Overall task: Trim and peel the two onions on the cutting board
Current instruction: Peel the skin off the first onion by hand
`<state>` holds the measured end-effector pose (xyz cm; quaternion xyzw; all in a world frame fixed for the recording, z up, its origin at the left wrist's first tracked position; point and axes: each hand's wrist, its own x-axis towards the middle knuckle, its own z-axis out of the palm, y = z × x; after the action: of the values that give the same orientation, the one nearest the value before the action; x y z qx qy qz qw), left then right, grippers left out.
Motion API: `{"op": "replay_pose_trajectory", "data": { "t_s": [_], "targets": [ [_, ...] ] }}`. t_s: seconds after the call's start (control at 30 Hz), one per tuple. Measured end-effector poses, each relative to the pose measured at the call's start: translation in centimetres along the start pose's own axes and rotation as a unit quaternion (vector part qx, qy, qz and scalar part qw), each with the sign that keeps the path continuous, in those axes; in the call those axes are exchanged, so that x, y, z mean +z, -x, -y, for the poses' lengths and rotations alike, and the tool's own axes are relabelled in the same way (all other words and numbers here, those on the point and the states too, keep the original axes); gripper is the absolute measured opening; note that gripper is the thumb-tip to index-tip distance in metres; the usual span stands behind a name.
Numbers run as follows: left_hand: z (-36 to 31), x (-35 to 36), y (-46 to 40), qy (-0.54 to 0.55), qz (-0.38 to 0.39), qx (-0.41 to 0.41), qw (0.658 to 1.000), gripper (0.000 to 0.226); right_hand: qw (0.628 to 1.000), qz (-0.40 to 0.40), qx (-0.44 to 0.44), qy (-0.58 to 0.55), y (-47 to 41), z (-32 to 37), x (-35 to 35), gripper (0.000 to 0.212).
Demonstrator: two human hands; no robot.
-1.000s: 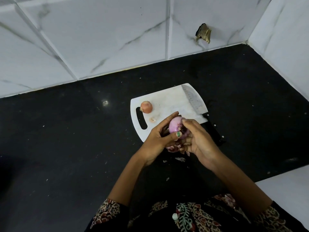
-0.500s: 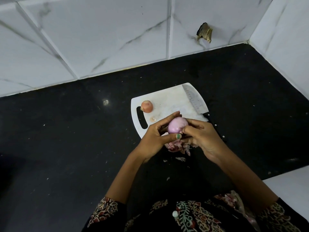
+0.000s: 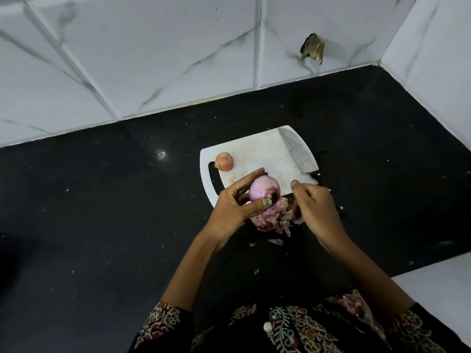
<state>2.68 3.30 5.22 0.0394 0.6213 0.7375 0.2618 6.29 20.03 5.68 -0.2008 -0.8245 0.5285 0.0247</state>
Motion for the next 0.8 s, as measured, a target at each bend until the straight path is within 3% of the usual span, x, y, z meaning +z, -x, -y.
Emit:
{"op": "replay_pose_trajectory", "data": {
  "t_s": [0.07, 0.13, 0.23, 0.4, 0.8],
  "targets": [
    [-0.08, 0.11, -0.02, -0.003, -0.004, 0.004, 1.0, 0.061, 1.0, 0.022, -0.013, -0.016, 0.03, -0.17, 0.04, 0.037],
    [-0.15, 0.07, -0.11, -0.007, -0.011, 0.01, 1.0, 0.061, 0.99, 0.074, 0.021, -0.119, 0.34, 0.33, -0.07, 0.011],
    [-0.23, -0.09, -0.27, -0.016, -0.01, 0.012, 1.0, 0.058, 0.955, 0.144, 0.067, -0.251, 0.39, 0.47, -0.07, 0.034],
    [-0.25, 0.57, -0.35, 0.006, -0.03, 0.02, 0.999, 0.046, 0.957, 0.13, 0.027, -0.256, 0.62, 0.79, 0.46, 0.029],
    [-0.01, 0.1, -0.54, 0.003, 0.01, -0.011, 1.0, 0.051, 0.947, 0.131, 0.05, -0.288, 0.56, 0.07, 0.53, 0.034]
  ]
}}
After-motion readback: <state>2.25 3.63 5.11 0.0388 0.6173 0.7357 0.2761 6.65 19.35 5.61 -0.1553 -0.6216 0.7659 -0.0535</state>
